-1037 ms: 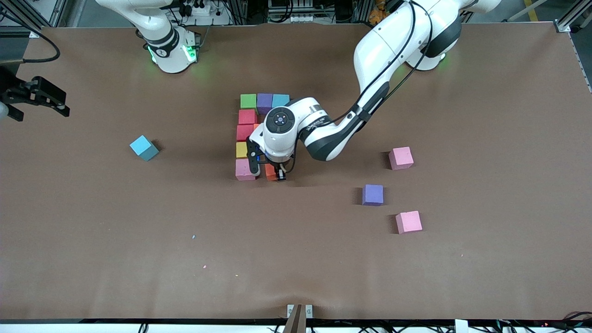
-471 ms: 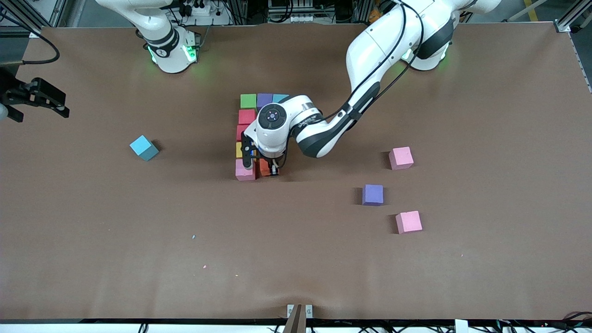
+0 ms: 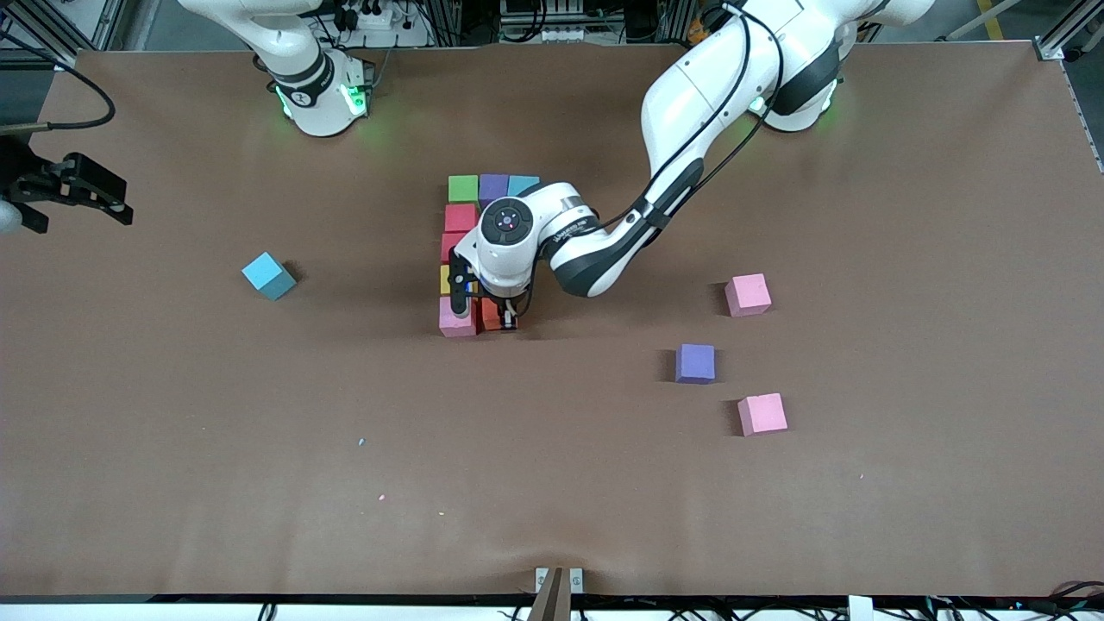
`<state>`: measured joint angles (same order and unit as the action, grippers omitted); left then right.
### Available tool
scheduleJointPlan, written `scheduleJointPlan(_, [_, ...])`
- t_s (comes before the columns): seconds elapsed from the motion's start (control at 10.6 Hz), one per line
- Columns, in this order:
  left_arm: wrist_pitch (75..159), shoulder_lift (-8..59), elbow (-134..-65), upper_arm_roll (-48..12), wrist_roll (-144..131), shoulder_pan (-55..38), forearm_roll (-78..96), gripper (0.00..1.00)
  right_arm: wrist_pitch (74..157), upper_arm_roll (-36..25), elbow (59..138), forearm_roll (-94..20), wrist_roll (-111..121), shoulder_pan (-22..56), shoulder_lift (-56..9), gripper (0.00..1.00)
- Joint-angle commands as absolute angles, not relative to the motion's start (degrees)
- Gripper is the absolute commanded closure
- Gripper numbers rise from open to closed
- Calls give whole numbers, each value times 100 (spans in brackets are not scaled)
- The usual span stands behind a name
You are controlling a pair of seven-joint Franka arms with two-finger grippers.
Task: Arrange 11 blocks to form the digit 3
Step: 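Lower orange beside pink and open the left gripper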
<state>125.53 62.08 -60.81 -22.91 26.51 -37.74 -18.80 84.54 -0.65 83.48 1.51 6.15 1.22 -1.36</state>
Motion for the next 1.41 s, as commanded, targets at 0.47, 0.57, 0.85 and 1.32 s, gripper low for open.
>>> scheduleJointPlan(0.47, [12674, 6477, -5678, -2180, 2848, -3946, -1758, 69, 8394, -62, 8191, 114, 686, 88, -202, 0])
scheduleJointPlan(0.57, [12674, 6530, -5599, -2171, 2848, -3964, -1758, 69, 8394, -62, 8191, 114, 686, 88, -202, 0])
scheduleJointPlan(0.85, [12674, 6609, -5458, -2171, 2848, -3981, -1758, 69, 8385, -70, 8191, 123, 694, 79, -202, 0])
scheduleJointPlan(1.32, [12674, 6601, -5467, -2118, 2848, -4069, -1767, 64, 8394, -70, 8191, 132, 694, 70, -202, 0])
